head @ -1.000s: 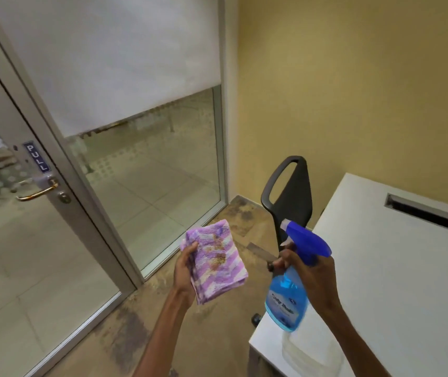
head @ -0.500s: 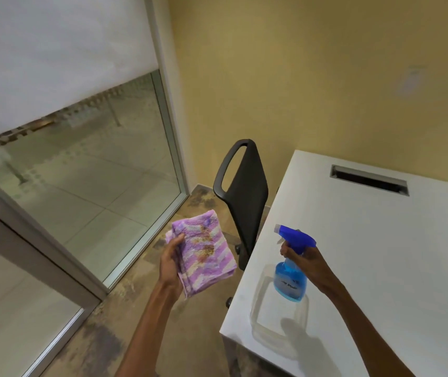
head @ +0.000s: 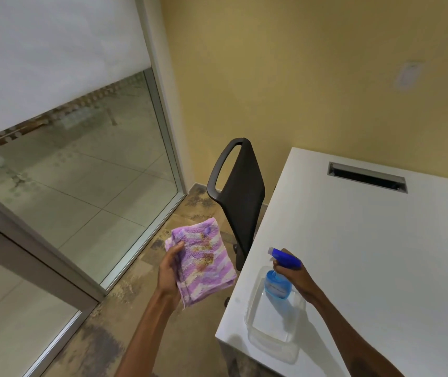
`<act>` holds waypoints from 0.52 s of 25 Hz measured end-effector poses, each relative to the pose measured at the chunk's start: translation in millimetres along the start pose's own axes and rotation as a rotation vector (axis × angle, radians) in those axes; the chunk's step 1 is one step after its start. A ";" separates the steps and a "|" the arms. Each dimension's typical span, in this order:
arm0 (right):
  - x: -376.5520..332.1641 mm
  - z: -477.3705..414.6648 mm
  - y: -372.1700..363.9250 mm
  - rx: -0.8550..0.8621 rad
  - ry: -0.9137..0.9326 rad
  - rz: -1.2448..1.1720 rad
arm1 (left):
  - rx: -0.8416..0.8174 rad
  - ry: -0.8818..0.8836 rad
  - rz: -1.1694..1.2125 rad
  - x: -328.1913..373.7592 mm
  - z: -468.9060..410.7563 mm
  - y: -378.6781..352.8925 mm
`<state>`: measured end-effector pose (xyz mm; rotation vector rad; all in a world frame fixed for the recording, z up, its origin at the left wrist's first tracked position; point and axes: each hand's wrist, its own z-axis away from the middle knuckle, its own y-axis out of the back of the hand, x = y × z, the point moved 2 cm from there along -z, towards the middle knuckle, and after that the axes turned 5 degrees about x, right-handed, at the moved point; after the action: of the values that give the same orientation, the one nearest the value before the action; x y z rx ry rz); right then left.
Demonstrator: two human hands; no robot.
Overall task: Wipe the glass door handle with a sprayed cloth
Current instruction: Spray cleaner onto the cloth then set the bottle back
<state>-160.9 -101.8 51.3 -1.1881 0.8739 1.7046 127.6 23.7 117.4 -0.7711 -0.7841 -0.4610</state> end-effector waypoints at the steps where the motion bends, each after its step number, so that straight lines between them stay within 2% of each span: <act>1: 1.8 -2.1 -0.8 -0.009 -0.013 -0.010 | 0.001 0.000 0.002 -0.4 0.5 1.1; 7: -9.0 -4.6 -18.6 -0.016 -0.014 -0.225 | 0.045 -0.006 -0.015 -2.2 -4.1 7.4; 10: -3.2 -7.6 -12.7 -0.028 0.031 -0.064 | 0.050 -0.023 -0.015 0.2 -2.7 11.0; 13: -0.6 -10.0 -13.6 -0.054 -0.020 0.024 | 0.068 -0.035 -0.017 4.5 0.1 12.8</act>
<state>-144.8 -105.6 47.9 -1.1979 0.8381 1.7664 138.4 31.6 115.2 -0.7115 -0.8355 -0.4347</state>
